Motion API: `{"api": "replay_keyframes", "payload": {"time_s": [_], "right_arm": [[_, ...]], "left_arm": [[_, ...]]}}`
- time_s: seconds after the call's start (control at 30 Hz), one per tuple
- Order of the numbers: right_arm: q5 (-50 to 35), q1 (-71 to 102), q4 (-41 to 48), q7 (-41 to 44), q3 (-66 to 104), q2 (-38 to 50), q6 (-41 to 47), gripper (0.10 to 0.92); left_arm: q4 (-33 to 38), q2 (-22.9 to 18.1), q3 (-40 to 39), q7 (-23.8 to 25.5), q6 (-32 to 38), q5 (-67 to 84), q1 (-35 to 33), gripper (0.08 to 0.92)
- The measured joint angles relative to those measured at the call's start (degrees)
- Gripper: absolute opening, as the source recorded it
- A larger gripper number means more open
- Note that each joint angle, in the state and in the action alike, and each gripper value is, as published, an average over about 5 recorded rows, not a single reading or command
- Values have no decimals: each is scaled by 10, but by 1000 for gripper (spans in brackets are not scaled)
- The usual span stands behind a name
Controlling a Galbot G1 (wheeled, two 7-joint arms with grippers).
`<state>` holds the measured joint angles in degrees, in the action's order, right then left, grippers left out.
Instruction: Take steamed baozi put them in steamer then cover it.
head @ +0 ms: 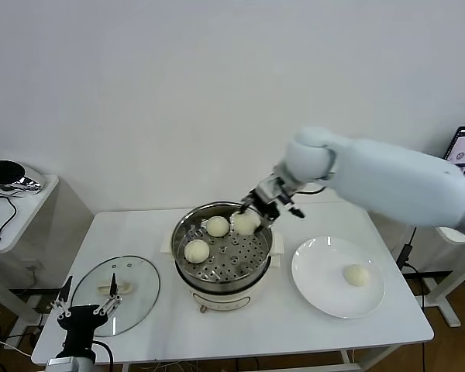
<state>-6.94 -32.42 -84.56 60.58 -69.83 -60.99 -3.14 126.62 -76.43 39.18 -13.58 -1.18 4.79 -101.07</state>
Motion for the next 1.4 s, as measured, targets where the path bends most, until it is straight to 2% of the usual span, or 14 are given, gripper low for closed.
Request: {"api": "replay_keyframes", "payload": {"time_s": [0.27, 0.67, 0.77, 1.03, 1.23, 1.4], "right_arm": [[62, 7, 16, 3, -34, -59, -75, 568], [127, 26, 9, -5, -57, -83, -140, 571], [134, 27, 6, -4, -60, -83, -149, 605], [139, 21, -2, -4, -58, -74, -161, 802], [127, 0, -12, -2, -38, -47, -134, 822], [99, -22, -25, -1, -25, -1, -51, 823]], "left_arm": [[5, -3, 6, -1, 5, 4, -6, 823], [5, -7, 3, -1, 7, 3, -6, 823], [4, -8, 2, -1, 8, 3, -6, 823], [2, -7, 1, -1, 9, 3, -6, 823], [1, -3, 1, -1, 9, 4, -3, 823], [0, 2, 1, -1, 10, 4, -2, 823]]}}
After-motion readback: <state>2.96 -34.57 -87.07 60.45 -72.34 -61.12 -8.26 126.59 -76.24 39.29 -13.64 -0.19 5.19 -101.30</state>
